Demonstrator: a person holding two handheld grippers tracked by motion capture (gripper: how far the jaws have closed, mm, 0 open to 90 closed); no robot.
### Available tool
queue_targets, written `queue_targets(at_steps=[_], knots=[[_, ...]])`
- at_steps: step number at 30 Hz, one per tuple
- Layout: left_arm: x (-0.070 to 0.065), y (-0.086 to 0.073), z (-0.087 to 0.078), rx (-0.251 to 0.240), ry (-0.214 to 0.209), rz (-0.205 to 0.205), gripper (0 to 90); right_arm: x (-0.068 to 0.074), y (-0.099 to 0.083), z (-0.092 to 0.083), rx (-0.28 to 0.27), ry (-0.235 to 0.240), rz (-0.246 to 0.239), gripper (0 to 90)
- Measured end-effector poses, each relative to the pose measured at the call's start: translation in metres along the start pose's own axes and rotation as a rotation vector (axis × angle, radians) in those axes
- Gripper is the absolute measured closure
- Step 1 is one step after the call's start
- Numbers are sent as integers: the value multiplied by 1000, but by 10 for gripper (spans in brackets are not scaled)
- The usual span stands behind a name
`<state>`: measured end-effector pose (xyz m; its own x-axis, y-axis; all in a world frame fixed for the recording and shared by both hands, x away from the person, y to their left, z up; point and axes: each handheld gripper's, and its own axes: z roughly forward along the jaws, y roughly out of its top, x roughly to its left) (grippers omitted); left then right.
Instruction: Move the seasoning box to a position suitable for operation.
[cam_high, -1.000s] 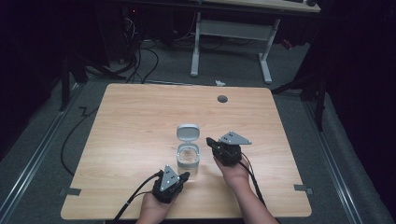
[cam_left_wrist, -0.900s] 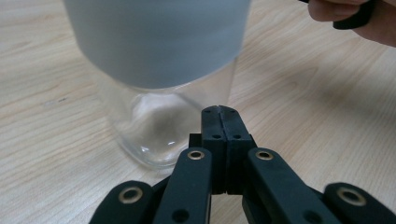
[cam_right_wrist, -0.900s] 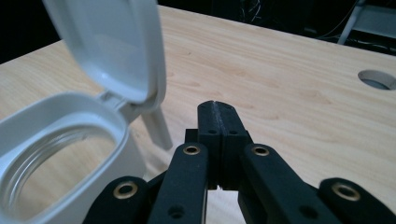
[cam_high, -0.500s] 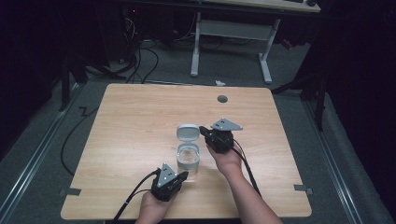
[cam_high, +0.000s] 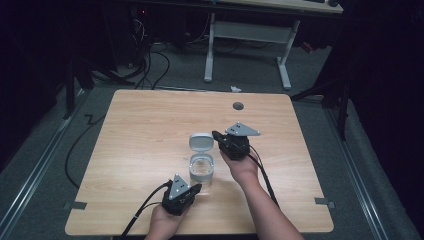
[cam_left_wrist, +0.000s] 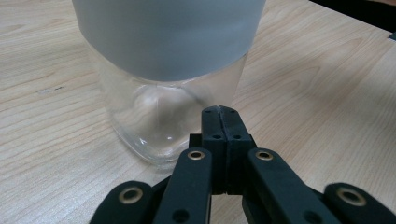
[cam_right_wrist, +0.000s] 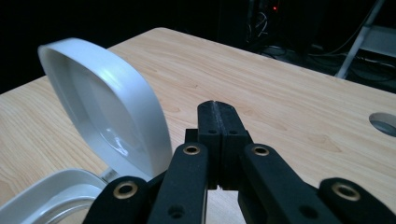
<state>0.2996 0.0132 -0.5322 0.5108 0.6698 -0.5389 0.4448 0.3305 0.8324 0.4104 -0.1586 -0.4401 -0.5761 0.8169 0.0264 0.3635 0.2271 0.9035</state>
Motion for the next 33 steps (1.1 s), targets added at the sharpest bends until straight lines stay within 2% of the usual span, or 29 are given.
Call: queue_targets(at_steps=[10,20,33], knots=[[0,0,0,-5,0,-4,900,11,1,-10,-19,16,-51,900],[0,0,0,-7,-2,-4,900,23,-5,-27,-48,35,-72,900],[-1,0,0,-8,-5,-3,900,45,-32,-44,-39,65,-90,900]])
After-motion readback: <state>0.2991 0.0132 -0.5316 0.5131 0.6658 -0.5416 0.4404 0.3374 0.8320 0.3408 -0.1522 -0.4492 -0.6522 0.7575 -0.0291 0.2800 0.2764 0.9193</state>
